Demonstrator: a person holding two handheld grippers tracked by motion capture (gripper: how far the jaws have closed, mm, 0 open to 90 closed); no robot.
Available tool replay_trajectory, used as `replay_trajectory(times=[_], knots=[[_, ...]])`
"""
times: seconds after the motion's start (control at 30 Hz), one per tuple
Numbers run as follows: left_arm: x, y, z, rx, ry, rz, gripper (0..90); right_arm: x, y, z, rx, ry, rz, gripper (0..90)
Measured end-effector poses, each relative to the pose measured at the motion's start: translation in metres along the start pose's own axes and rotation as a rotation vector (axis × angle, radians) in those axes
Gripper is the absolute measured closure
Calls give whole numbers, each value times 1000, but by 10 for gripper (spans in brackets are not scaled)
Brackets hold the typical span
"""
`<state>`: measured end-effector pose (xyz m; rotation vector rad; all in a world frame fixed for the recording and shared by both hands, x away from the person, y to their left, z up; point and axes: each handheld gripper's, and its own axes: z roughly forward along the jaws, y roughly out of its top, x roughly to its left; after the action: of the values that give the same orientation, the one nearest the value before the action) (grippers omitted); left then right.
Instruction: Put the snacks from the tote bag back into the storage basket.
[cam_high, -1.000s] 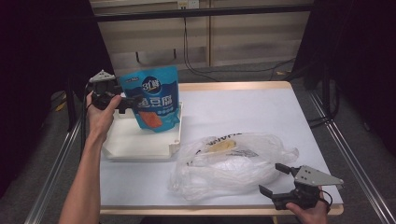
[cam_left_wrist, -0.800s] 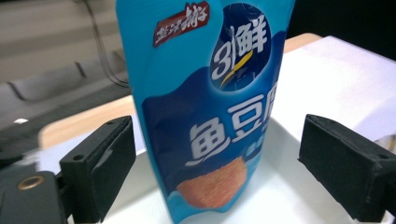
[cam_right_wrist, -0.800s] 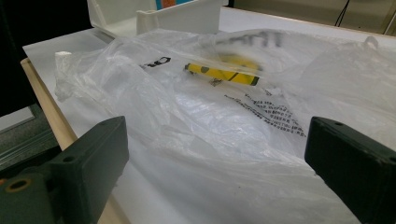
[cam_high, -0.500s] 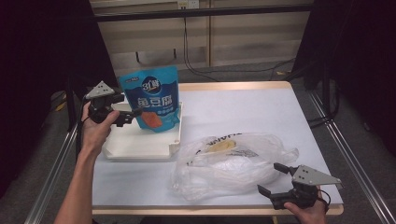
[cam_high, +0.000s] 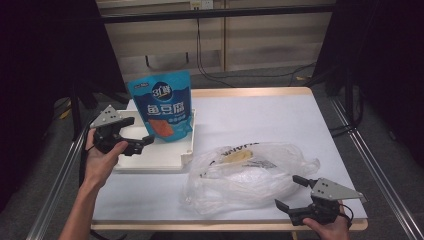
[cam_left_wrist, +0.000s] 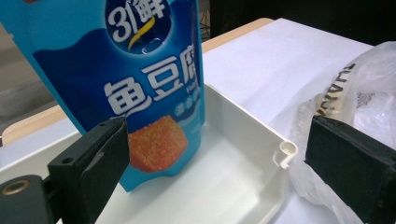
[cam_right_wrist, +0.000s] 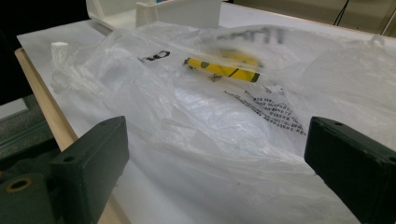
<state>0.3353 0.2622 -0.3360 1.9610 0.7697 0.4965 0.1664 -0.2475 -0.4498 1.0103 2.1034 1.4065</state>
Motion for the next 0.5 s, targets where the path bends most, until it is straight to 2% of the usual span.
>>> replay_trajectory(times=[0.03,0.07,0.17,0.37,0.43,0.5], knots=[[0,0,0,0,0,0,62,0,0,0,0,0,0,65],[-7,-6,-4,3,-8,11,59,1,1,1,2,6,-11,65],[-12,-11,-8,5,-8,6,41,1,1,1,2,6,-9,65],[-28,-30,-17,26,-21,20,41,-3,1,-4,-19,-11,17,65],[-33,-36,-20,18,-34,20,41,-4,1,-5,-23,-17,20,66],[-40,-42,-24,-10,-10,34,41,-5,1,-7,-30,-25,23,67]])
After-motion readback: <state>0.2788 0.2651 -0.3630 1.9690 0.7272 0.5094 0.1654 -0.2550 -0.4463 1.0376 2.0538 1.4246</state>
